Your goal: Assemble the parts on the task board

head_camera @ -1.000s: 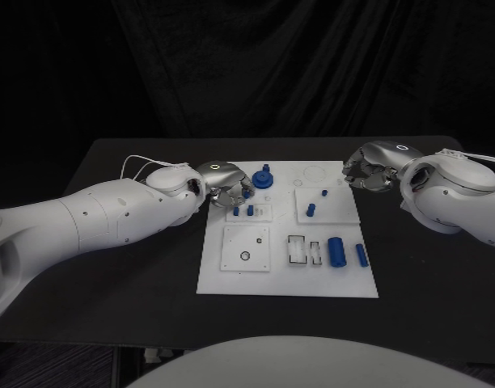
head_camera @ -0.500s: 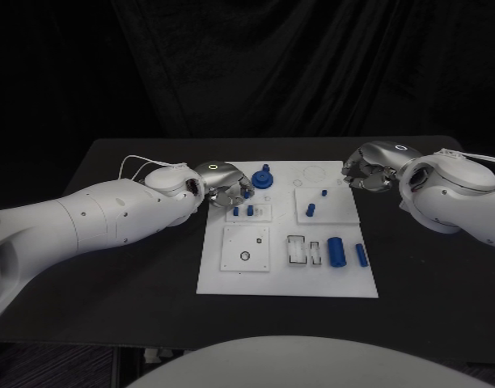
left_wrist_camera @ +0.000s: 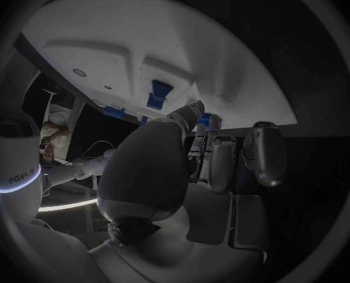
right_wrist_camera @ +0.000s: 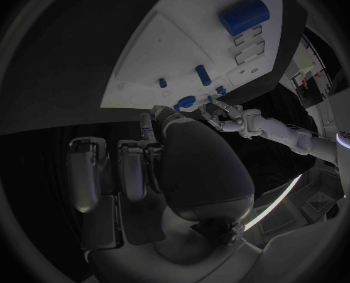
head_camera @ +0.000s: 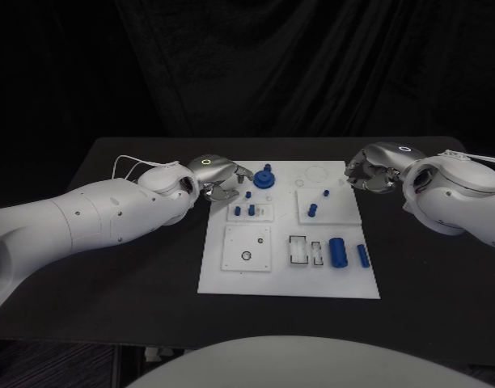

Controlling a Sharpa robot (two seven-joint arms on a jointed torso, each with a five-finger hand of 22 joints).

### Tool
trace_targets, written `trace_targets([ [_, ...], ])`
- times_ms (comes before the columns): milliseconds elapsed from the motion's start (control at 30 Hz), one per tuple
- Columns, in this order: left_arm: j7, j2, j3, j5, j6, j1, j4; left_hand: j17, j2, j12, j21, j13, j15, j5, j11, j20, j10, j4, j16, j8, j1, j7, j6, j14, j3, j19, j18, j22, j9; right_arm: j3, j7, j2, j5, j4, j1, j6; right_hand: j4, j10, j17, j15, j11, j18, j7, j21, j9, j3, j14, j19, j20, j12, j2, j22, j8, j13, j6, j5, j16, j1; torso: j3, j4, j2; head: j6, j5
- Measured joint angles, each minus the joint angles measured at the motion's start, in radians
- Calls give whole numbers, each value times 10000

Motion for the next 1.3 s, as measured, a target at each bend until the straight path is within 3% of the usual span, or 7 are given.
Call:
trace_targets([
  [167,-123,-554,0,0,-820,0,443,-2124,0,538,-1858,391,284,-50,201,243,-1536,-38,-1018,0,0,98,-586,-1884,-430,-1427,376,-1,58,0,2,-87,0,47,0,-12,0,0,0,0,0,0,0,-76,-21,0,0,0,0,0,0,0,0,0,0,0,0,0,0,0,7,0,71],
  [267,-204,-1008,0,0,-1353,3,790,-5561,0,1173,-3812,598,316,-50,231,330,-2394,-18,-3683,0,0,98,-586,-5174,-626,-2928,628,-2,185,0,10,-124,0,102,0,-41,-31,0,0,0,0,-1,-4,-97,-38,31,0,0,0,-170,0,6,0,0,12,0,0,0,0,4,6,0,107],
  [433,-271,-1765,-4,59,-2157,51,1443,-6958,60,1776,-7120,557,425,-50,252,382,-3373,131,-6441,0,-60,42,-642,-7124,-808,-5900,1016,-165,306,0,30,-167,0,177,39,-139,-45,0,0,0,0,-1,1,-214,-65,154,0,0,0,-724,-45,7,0,1,106,0,0,45,0,21,1,0,169],
  [700,1498,-3061,-2,3134,-2782,120,2852,-9294,532,2304,-11015,-1401,465,616,-516,263,-3273,1124,-10354,0,-268,456,927,-8991,-1392,-8689,1014,-2286,-143,1,111,-131,0,306,190,-312,-333,-3490,0,91,216,0,36,-485,184,501,-19,-36,36,-3799,-461,6,438,-708,896,409,-462,462,-9,40,-11,0,233],
  [900,3272,-3558,-4,6894,-1499,130,3686,-11516,823,757,-12232,-3407,87,1706,-504,-185,-4493,2580,-13855,-63,-847,223,9,-12265,-2450,-11078,1013,-4393,-1463,2,228,-76,0,307,242,-421,-526,-7059,0,164,334,11,105,-773,398,887,-21,-37,110,-6820,-776,5,475,-3015,768,1215,-766,590,-27,117,-12,0,173],
  [1100,4047,-3797,-5,10448,594,129,4583,-12660,1679,-1490,-12446,-5093,265,1460,-753,-22,-5948,2675,-14739,-186,-1607,232,-1943,-13738,-4139,-12873,846,-8444,-2875,9,307,74,-17,168,223,-366,-522,-8450,0,310,656,255,144,-1441,616,1050,-14,-467,291,-8709,-987,5,475,-4510,98,956,-1513,377,-71,222,16,0,-30],
  [1300,4306,-3813,-5,12656,2202,114,5121,-12770,2138,-1683,-12446,-5345,346,1537,-745,142,-6176,2653,-14739,-224,-1369,190,-2400,-13851,-4835,-13017,846,-9113,-3292,-2,305,48,-228,11,9,-112,-581,-9354,0,595,983,318,-14,-1869,670,933,-294,-845,488,-9665,-1200,4,244,-5435,-710,451,-1775,165,-143,407,33,0,-435],
])
